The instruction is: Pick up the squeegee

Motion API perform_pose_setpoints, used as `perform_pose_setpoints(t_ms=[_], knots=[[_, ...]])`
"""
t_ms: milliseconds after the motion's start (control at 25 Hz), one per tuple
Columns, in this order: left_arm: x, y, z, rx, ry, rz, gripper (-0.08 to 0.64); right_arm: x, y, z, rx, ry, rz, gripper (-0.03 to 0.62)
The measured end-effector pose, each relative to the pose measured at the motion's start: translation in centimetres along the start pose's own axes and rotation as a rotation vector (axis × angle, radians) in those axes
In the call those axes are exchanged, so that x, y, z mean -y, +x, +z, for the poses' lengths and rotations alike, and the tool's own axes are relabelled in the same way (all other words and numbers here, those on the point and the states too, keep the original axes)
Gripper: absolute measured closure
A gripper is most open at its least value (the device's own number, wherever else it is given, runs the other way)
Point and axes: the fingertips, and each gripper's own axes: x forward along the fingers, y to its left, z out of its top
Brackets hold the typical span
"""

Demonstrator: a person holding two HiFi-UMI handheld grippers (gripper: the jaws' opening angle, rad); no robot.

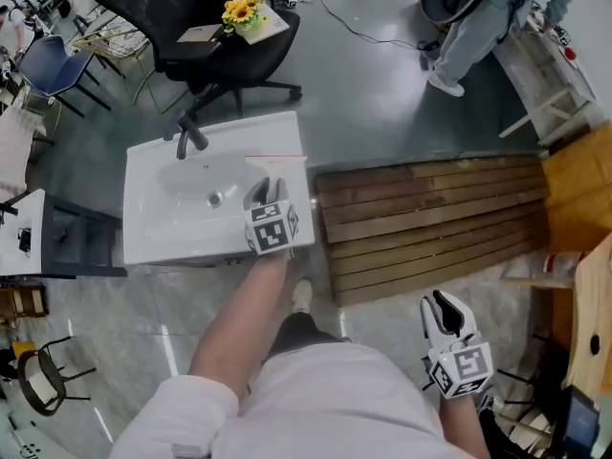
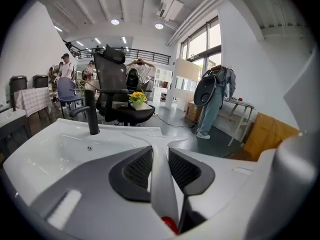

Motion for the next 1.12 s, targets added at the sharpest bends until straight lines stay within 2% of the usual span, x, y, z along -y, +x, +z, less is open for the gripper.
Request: perform_pose_setpoints(t_ms=[720, 1120], knots=[[4.3, -20.6, -0.7, 0.111, -0.024, -0.068, 0.451, -2.7, -3.1, -2.0, 0.084, -0.120, 0.210, 0.514], [7.5, -29.8, -2.1, 0.141, -0.043, -0.102, 0.451, -4.1, -5.3, -2.6, 0.124, -0.162, 0.276, 0.531]])
